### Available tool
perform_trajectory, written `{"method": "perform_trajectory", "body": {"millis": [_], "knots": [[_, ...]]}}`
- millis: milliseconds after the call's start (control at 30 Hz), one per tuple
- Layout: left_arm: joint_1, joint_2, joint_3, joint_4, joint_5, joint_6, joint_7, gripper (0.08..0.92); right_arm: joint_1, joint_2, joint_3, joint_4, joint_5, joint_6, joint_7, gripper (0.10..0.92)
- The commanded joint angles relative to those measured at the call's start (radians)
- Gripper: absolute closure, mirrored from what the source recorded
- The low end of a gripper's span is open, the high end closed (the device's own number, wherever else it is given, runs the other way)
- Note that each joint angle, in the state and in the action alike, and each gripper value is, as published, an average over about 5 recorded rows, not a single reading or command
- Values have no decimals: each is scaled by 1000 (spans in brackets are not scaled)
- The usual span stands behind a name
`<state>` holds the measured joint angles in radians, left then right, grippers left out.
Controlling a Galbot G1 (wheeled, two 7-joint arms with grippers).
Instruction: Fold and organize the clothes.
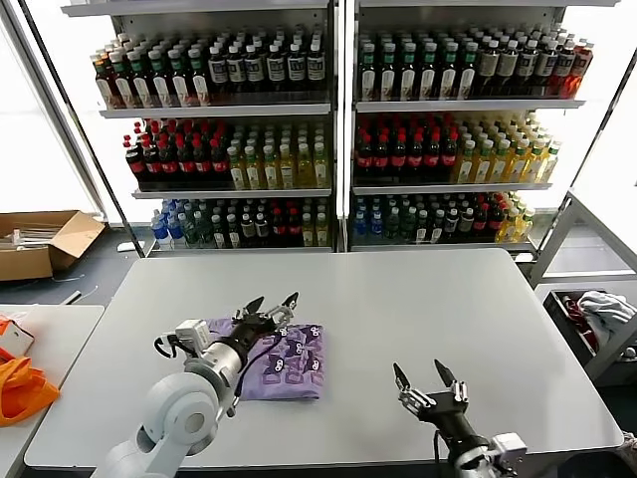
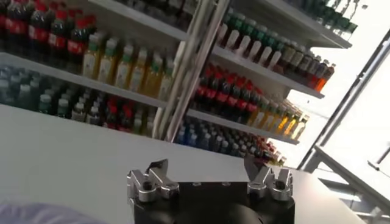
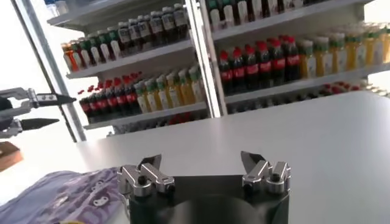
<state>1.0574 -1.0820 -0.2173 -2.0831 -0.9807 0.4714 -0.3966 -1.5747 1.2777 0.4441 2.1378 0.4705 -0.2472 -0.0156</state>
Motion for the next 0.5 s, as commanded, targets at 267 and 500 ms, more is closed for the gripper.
{"method": "perform_trajectory", "body": {"millis": [267,500], "knots": [[186,47,-276,-163,44,-21,52,177,492,-38,-497,-331,234,-214,116,203],[186,38,-272,-161,43,-21,54,177,470,-23,-486,-328,231,-207,112,310]]}}
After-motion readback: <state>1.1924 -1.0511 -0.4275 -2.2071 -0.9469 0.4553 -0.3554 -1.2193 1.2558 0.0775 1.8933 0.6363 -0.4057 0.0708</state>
